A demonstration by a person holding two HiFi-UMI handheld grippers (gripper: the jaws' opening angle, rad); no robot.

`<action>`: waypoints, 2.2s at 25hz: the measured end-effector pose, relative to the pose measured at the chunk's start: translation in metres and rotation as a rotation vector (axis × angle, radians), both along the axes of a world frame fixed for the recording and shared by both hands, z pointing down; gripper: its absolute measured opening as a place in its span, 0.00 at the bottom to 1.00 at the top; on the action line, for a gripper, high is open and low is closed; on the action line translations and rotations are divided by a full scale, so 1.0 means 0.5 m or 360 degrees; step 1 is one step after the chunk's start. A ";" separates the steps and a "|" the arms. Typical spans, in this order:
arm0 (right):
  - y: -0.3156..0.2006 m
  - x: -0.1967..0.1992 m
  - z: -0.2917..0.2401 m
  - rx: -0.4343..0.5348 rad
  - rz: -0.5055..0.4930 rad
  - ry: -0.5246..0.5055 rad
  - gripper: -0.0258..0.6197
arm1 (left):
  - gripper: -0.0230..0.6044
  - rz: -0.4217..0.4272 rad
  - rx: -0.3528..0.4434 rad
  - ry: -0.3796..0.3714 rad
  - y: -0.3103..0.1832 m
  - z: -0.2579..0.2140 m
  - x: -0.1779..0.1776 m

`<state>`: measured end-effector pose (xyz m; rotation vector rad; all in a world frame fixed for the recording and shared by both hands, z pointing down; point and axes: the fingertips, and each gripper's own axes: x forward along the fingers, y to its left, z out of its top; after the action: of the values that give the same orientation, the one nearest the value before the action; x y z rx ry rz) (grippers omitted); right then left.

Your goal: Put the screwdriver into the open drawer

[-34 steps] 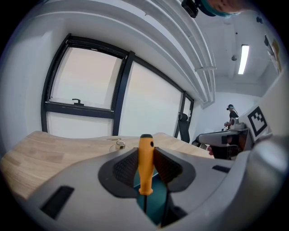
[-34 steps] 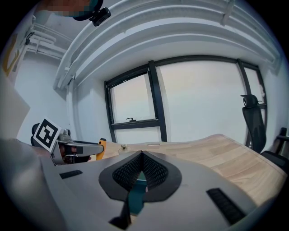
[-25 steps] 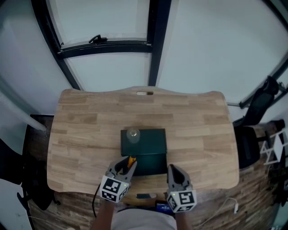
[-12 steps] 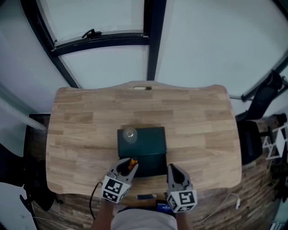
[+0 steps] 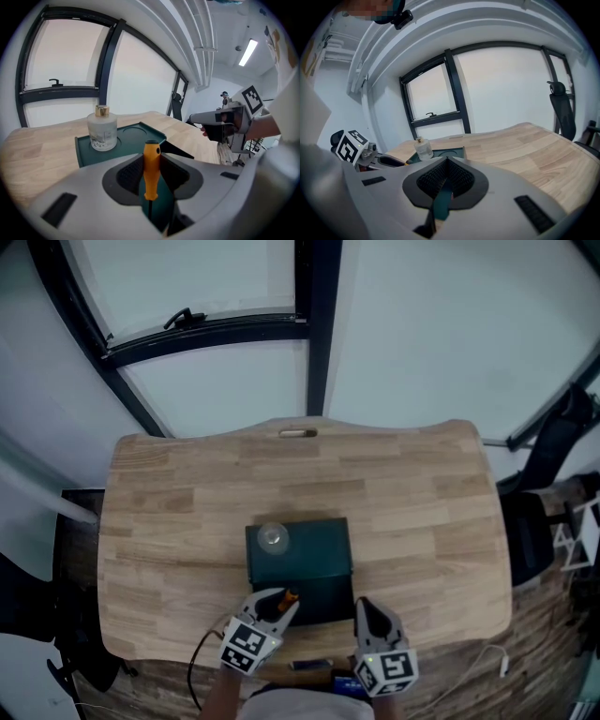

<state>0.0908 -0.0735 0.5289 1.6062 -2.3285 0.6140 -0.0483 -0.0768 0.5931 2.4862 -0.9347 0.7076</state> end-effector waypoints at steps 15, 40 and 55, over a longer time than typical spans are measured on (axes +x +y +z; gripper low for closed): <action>-0.026 -0.014 0.018 -0.0035 -0.0026 0.0017 0.04 | 0.22 0.0255 -0.0118 -0.0091 0.004 0.042 0.029; -0.029 -0.012 0.062 -0.0120 -0.0016 0.0017 0.04 | 0.22 0.0463 -0.0289 -0.0183 0.030 0.103 0.067; -0.034 0.006 0.079 -0.0149 0.0001 0.0007 0.04 | 0.22 0.0583 -0.0367 -0.0298 0.043 0.137 0.091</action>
<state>0.0940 -0.0905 0.5683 1.5653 -2.2606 0.7077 -0.0027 -0.0551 0.6617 2.4339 -0.4236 1.1131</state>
